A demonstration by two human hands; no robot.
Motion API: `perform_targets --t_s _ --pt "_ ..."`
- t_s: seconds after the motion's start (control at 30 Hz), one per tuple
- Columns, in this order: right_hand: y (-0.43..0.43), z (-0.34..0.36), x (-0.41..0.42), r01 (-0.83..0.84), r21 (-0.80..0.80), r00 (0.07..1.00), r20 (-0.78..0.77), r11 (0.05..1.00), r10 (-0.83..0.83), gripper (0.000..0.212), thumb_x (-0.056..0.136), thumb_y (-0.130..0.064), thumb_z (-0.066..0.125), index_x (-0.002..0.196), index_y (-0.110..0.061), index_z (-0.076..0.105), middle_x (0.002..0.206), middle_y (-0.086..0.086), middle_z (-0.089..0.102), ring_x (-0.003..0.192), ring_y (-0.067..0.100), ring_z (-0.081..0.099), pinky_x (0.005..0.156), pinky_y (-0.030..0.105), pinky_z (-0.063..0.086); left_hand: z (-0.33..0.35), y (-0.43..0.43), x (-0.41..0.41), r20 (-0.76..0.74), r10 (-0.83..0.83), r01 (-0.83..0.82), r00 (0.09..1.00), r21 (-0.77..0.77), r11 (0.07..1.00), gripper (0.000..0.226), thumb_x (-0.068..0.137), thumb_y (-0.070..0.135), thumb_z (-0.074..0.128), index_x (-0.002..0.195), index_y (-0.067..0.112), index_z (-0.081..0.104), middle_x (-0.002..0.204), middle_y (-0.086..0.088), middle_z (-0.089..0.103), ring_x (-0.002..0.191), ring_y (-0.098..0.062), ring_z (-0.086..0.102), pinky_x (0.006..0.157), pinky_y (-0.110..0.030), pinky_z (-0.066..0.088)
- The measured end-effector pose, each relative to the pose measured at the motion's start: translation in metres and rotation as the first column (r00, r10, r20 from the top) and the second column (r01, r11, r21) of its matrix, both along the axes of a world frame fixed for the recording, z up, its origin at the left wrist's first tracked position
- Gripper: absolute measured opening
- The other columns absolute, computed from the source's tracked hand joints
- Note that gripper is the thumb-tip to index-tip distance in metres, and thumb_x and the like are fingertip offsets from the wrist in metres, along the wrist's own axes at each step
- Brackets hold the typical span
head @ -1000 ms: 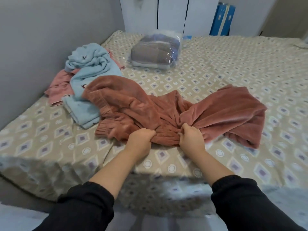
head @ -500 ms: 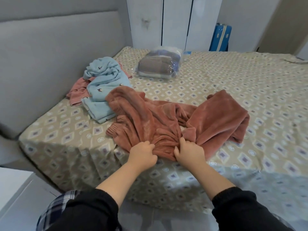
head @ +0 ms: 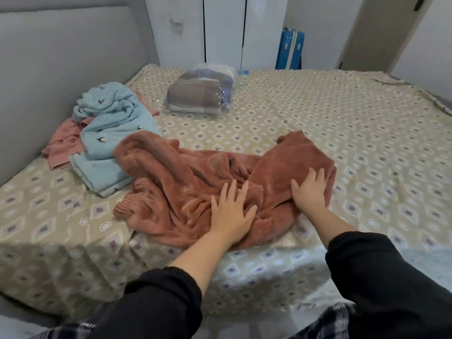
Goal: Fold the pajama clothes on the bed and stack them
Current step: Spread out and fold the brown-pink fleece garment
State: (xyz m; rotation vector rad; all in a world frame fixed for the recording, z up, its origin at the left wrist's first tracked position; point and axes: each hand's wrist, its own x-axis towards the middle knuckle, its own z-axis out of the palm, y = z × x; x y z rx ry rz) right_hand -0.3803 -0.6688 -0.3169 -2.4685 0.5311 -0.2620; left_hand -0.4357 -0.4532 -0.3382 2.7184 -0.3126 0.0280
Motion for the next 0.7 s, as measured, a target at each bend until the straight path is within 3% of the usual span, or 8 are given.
perform_targets --t_s 0.1,0.2,0.27,0.37,0.47,0.57,0.63,0.7 --pt "-0.028 -0.010 0.004 0.111 0.274 0.976 0.152 0.955 -0.157 0.076 0.090 -0.033 0.060 0.150 -0.010 0.018 0.156 0.010 0.019 0.140 0.030 0.028 0.112 0.047 0.032 -0.021 -0.012 0.002 0.059 -0.012 0.006 0.998 0.099 0.995 0.067 0.094 0.055 0.023 0.154 0.033 0.003 0.162 0.000 0.007 0.149 -0.019 0.001 0.118 -0.052 0.003" --pt "-0.046 -0.005 0.015 0.103 0.511 0.972 0.129 0.854 -0.194 0.077 0.085 -0.034 0.069 0.147 -0.014 0.028 0.139 0.008 0.049 0.124 0.028 0.051 0.102 0.042 0.044 -0.030 -0.012 0.007 0.114 0.007 -0.016 0.993 0.070 0.997 0.067 0.090 0.049 0.026 0.153 0.031 0.013 0.161 0.001 0.017 0.148 -0.017 0.008 0.119 -0.049 0.007" --pt "-0.052 0.003 0.028 0.168 0.632 0.966 0.048 0.756 -0.255 0.063 0.084 -0.037 0.069 0.137 -0.015 0.043 0.125 0.008 0.059 0.106 0.029 0.060 0.077 0.039 0.055 -0.031 -0.012 0.008 0.145 0.009 -0.014 0.989 0.032 0.999 0.065 0.091 0.045 0.030 0.153 0.029 0.020 0.159 0.002 0.021 0.148 -0.016 0.012 0.119 -0.047 0.008" --pt "-0.052 0.026 0.035 0.298 0.797 0.932 -0.126 0.525 -0.339 0.025 0.085 -0.027 0.065 0.109 -0.022 0.059 0.094 0.007 0.065 0.070 0.024 0.061 0.041 0.023 0.047 -0.031 -0.011 0.007 0.158 0.018 -0.014 0.987 -0.029 0.999 0.062 0.091 0.039 0.037 0.151 0.027 0.027 0.157 0.004 0.026 0.147 -0.014 0.016 0.119 -0.044 0.009" --pt "-0.054 0.047 0.035 0.173 0.712 0.903 0.161 0.681 -0.398 0.006 0.077 -0.016 0.061 0.081 -0.011 0.059 0.088 0.007 0.061 0.081 0.025 0.062 0.055 0.019 0.050 -0.029 -0.011 0.007 0.165 0.038 -0.023 0.985 -0.092 0.995 0.059 0.092 0.034 0.043 0.149 0.024 0.032 0.156 0.003 0.030 0.146 -0.013 0.019 0.119 -0.042 0.008" --pt "-0.039 0.063 -0.004 -0.047 0.415 0.838 0.511 0.909 -0.190 0.017 0.073 -0.015 0.059 0.088 -0.015 0.052 0.121 0.006 0.056 0.111 0.013 0.055 0.089 0.023 0.047 -0.029 -0.010 0.007 0.169 0.060 -0.038 0.984 -0.134 0.990 0.057 0.093 0.031 0.046 0.149 0.021 0.035 0.155 0.003 0.032 0.145 -0.012 0.021 0.119 -0.039 0.006" --pt "-0.038 0.060 -0.027 -0.170 0.063 0.898 0.420 0.983 0.128 0.011 0.076 -0.019 0.060 0.079 -0.010 0.055 0.110 0.005 0.061 0.098 0.016 0.058 0.076 0.026 0.046 -0.028 -0.010 0.006 0.169 0.066 -0.040 0.983 -0.151 0.988 0.057 0.094 0.030 0.046 0.149 0.020 0.035 0.154 0.003 0.033 0.145 -0.012 0.022 0.119 -0.036 0.004" --pt "-0.046 0.052 -0.044 -0.343 -0.049 0.926 0.151 0.938 0.346 0.033 0.088 -0.031 0.058 0.068 -0.005 0.054 0.072 0.009 0.063 0.070 0.026 0.060 0.062 0.035 0.047 -0.027 -0.010 0.004 0.174 0.071 -0.041 0.982 -0.165 0.985 0.056 0.095 0.029 0.047 0.149 0.019 0.035 0.154 0.002 0.034 0.144 -0.012 0.024 0.119 -0.035 0.004"
